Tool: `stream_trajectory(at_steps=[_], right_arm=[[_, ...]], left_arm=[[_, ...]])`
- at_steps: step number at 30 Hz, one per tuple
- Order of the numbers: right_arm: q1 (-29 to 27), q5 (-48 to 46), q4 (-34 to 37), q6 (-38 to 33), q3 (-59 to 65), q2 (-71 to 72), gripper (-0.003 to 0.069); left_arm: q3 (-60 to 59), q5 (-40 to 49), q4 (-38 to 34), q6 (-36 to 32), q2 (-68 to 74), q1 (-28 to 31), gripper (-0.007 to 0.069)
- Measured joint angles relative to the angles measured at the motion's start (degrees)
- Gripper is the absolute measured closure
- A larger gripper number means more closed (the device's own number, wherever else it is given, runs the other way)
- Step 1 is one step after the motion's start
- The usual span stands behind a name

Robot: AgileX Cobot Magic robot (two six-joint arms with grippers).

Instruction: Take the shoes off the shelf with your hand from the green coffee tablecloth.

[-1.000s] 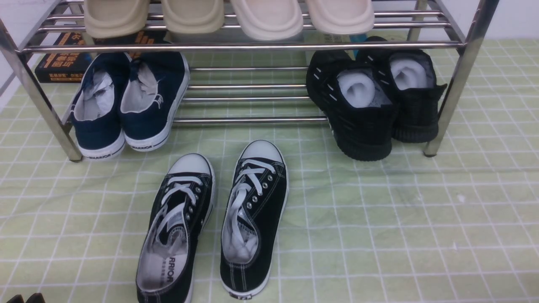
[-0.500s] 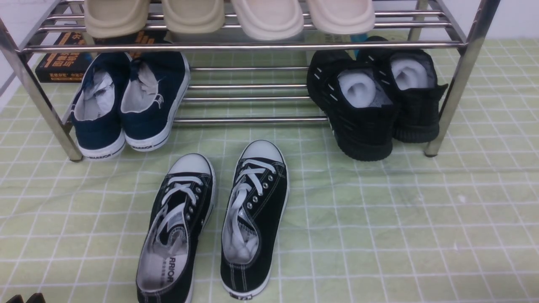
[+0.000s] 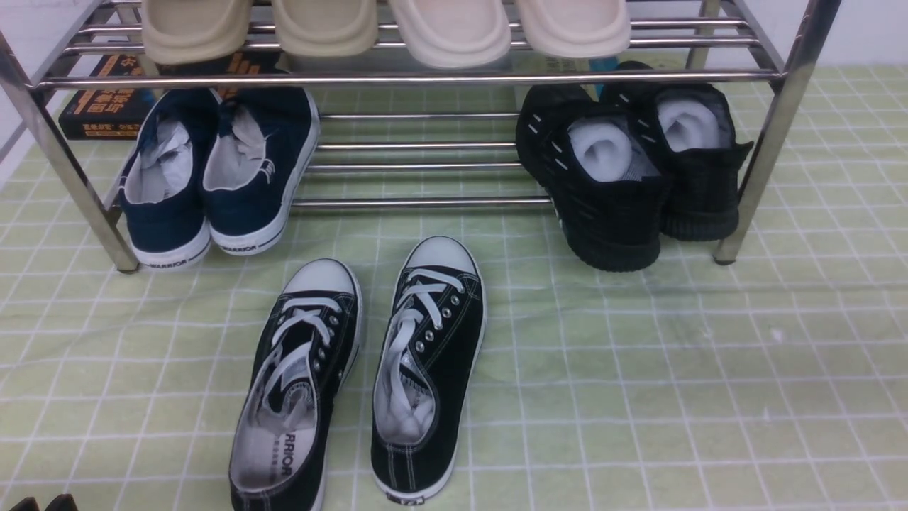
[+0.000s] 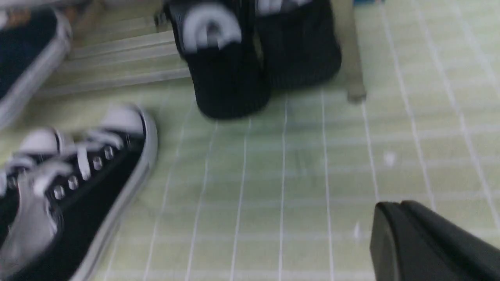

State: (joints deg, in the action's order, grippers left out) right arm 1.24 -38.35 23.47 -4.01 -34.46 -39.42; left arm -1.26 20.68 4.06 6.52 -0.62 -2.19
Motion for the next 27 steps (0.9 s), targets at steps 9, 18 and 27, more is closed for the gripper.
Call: stream_trajectory(at_steps=[9,18,27], right_arm=[[2.68,-20.21,6.11,-11.44,-19.49,-32.08,0.065],[18.17,-20.13,2.72,-7.36,-38.13,-39.55,0.0592],[31.47,-18.82,-19.44,4.01,-56.61,-54.82,0.039]], left_arm=[[0.0,0.0,0.0,0.0,0.0,0.0,0.04],[0.0,0.0,0.0,0.0,0.0,0.0,0.0392],[0.0,0.05,0.0,0.0,0.0,0.0,0.0391]])
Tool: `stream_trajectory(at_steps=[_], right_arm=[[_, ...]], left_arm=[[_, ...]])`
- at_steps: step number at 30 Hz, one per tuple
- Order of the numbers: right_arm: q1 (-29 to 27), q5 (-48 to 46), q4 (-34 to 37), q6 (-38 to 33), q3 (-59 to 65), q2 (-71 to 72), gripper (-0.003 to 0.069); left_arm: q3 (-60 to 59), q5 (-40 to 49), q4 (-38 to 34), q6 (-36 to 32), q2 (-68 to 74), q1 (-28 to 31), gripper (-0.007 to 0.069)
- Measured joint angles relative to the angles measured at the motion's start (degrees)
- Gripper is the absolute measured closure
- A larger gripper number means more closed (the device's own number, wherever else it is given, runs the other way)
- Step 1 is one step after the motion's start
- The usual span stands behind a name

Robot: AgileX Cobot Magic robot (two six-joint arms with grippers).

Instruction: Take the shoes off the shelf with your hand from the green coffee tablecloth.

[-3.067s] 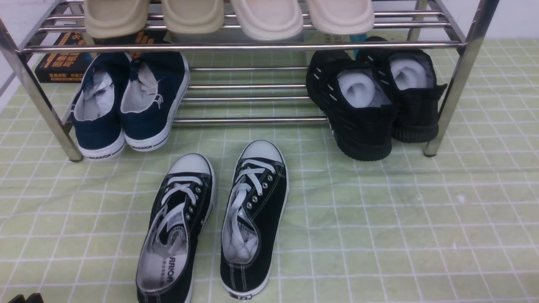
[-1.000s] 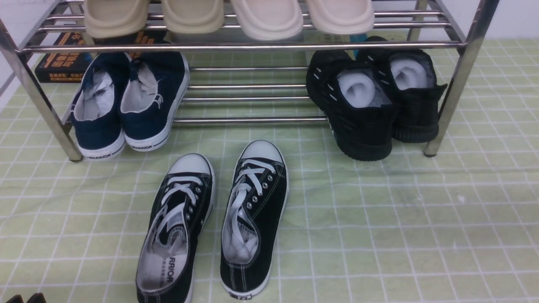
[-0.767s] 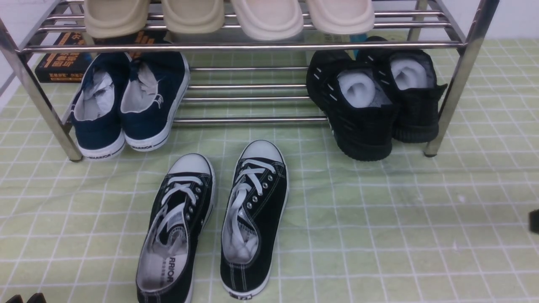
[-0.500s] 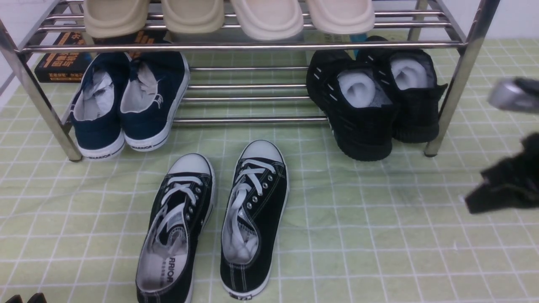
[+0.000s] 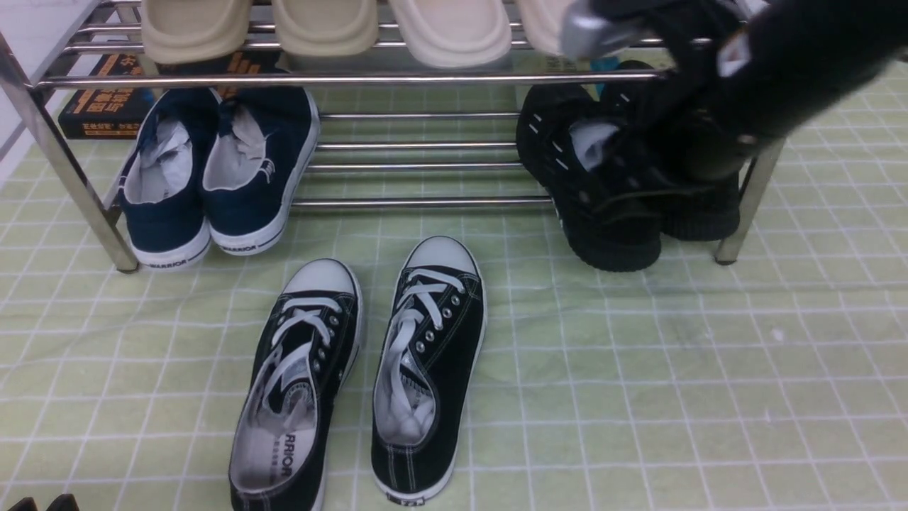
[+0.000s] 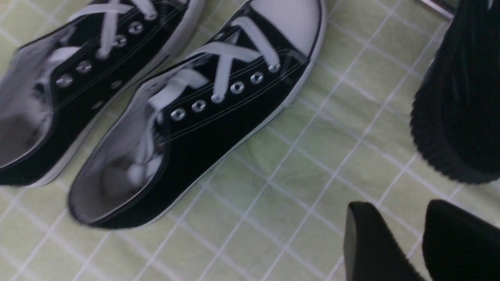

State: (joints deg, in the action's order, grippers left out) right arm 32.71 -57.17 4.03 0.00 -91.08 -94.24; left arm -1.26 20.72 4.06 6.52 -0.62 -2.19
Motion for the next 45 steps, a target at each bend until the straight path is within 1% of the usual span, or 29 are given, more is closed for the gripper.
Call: stream_trajectory(at_steps=[3,6,12,19,23,27,34,37,40,42,43,44,45], right_arm=[[0.41,0.8,-5.6,1.23,-3.85,-4.69,0.0321],[0.41,1.17,-8.83,1.83,-6.01,-8.61,0.0288],[0.41,4.75,-13.8,3.05,-6.52,-13.93,0.0276],[0.41,8.92,-22.47,13.03,-6.52,-17.15,0.0274],[0.41,10.62,-27.1,16.87,-6.52,-17.43,0.0274],[0.41,11.14,-28.58,18.21,-6.52,-17.43,0.0274],[0.41,11.32,-28.74,21.93,-6.65,-19.03,0.0274],[0.41,11.37,-28.77,22.45,-6.78,-20.36,0.0276],[0.41,11.51,-28.9,22.73,-6.85,-21.91,0.0296],[0.41,11.45,-28.78,22.79,-6.89,-22.59,0.0381],[0.41,11.45,-28.73,22.79,-6.89,-22.59,0.0391],[0.41,11.23,-28.52,22.79,-6.89,-22.59,0.047],[0.41,11.17,-28.34,22.79,-6.89,-22.52,0.0525]], left_arm=[[0.0,0.0,0.04,0.0,0.0,0.0,0.0391],[0.0,0.0,0.04,0.0,0.0,0.0,0.0391],[0.0,0.0,0.04,0.0,0.0,0.0,0.0386],[0.0,0.0,0.04,0.0,0.0,0.0,0.0386],[0.0,0.0,0.04,0.0,0.0,0.0,0.0386],[0.0,0.0,0.04,0.0,0.0,0.0,0.0384],[0.0,0.0,0.04,0.0,0.0,0.0,0.0384],[0.0,0.0,0.04,0.0,0.0,0.0,0.0384],[0.0,0.0,0.04,0.0,0.0,0.0,0.0384],[0.0,0.0,0.04,0.0,0.0,0.0,0.0384],[0.0,0.0,0.04,0.0,0.0,0.0,0.0384],[0.0,0.0,0.04,0.0,0.0,0.0,0.0384],[0.0,0.0,0.04,0.0,0.0,0.0,0.0383]])
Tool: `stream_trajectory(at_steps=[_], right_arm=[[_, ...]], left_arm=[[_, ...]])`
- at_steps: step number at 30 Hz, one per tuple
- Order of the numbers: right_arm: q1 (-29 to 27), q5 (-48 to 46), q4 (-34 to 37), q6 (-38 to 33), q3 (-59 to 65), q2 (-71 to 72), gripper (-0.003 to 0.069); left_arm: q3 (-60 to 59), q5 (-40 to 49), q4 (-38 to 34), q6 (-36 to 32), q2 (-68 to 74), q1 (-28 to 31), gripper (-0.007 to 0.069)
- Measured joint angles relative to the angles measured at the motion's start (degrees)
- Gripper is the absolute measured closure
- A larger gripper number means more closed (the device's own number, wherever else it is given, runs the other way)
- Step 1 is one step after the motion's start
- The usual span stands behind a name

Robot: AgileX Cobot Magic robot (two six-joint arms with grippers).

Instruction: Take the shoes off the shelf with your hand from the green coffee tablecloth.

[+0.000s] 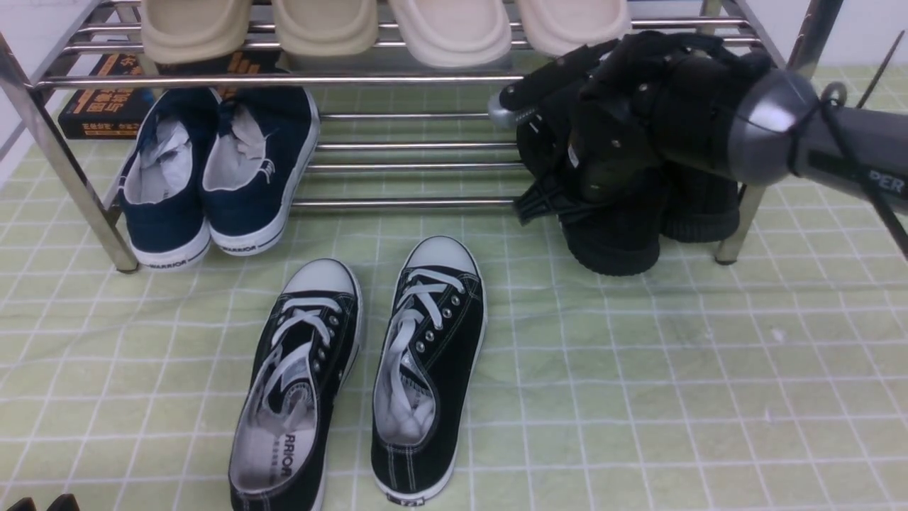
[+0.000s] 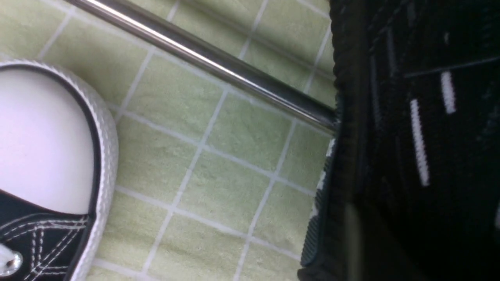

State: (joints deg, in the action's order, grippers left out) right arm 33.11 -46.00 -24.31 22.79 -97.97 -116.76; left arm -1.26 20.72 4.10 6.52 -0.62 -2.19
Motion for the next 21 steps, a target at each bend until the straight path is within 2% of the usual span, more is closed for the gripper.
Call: stream_trajectory(at_steps=[1,3,13,17,21], right_arm=[[0.11,-0.44,0.25,0.0,-0.06,0.29,0.0601],[0.24,-2.04,1.18,0.0,-0.06,1.22,0.0655],[3.86,-15.73,7.46,-4.13,-0.01,14.57,0.0657],[5.35,-24.93,12.94,-6.08,-0.01,21.38,0.0657],[5.75,-26.4,16.88,-6.92,1.22,25.06,0.0657]], left_arm=[[0.0,0.0,0.0,0.0,0.0,0.0,0.0383],[0.0,0.0,0.0,0.0,0.0,0.0,0.0383],[0.0,0.0,0.2,0.0,0.0,0.0,0.0383],[0.0,0.0,0.2,0.0,0.0,0.0,0.0383],[0.0,0.0,0.2,0.0,0.0,0.0,0.0383]])
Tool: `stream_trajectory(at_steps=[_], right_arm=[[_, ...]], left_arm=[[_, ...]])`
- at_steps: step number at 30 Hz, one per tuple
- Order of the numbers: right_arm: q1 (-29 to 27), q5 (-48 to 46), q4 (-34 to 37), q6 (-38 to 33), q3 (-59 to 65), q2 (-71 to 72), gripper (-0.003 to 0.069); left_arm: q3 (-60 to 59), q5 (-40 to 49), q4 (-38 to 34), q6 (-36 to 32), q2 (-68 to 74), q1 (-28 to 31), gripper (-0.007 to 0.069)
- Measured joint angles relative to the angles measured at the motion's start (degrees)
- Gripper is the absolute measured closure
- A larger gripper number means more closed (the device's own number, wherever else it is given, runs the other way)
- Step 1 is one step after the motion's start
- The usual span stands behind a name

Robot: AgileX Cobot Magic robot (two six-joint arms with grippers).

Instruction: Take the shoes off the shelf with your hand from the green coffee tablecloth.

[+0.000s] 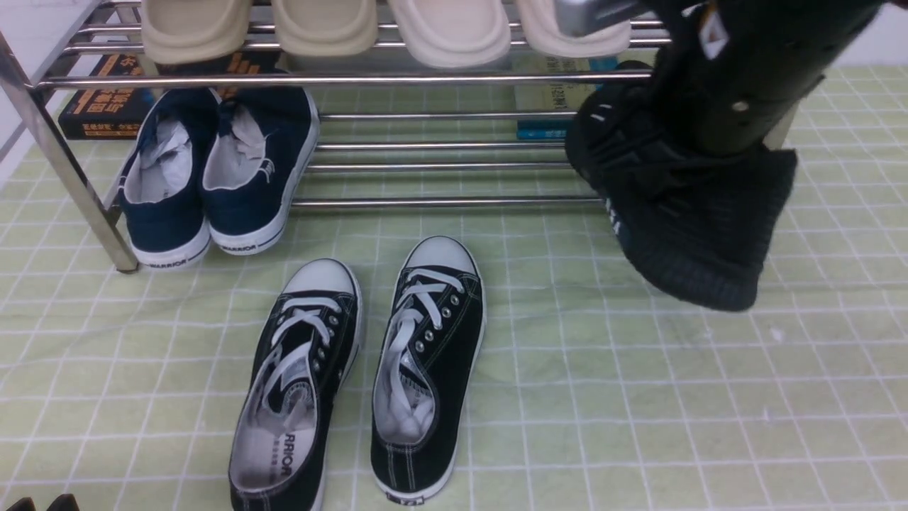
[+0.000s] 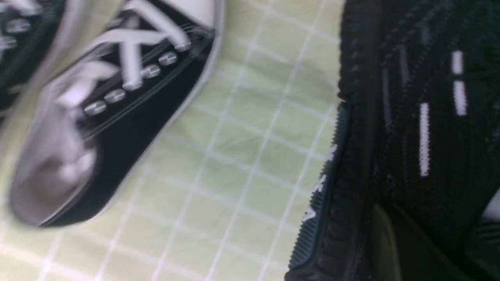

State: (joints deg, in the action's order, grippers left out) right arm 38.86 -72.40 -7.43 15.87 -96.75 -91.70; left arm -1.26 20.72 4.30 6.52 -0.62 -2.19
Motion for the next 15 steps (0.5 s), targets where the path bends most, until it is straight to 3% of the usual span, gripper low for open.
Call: stream_trajectory(at_steps=[8,15], right_arm=[[6.42,0.38,4.17,4.59,13.29,5.24,0.0653],[13.17,7.63,-0.05,16.24,21.22,2.65,0.0652]], left_arm=[[0.0,0.0,0.06,0.0,0.0,0.0,0.0383],[0.0,0.0,0.06,0.0,0.0,0.0,0.0383]])
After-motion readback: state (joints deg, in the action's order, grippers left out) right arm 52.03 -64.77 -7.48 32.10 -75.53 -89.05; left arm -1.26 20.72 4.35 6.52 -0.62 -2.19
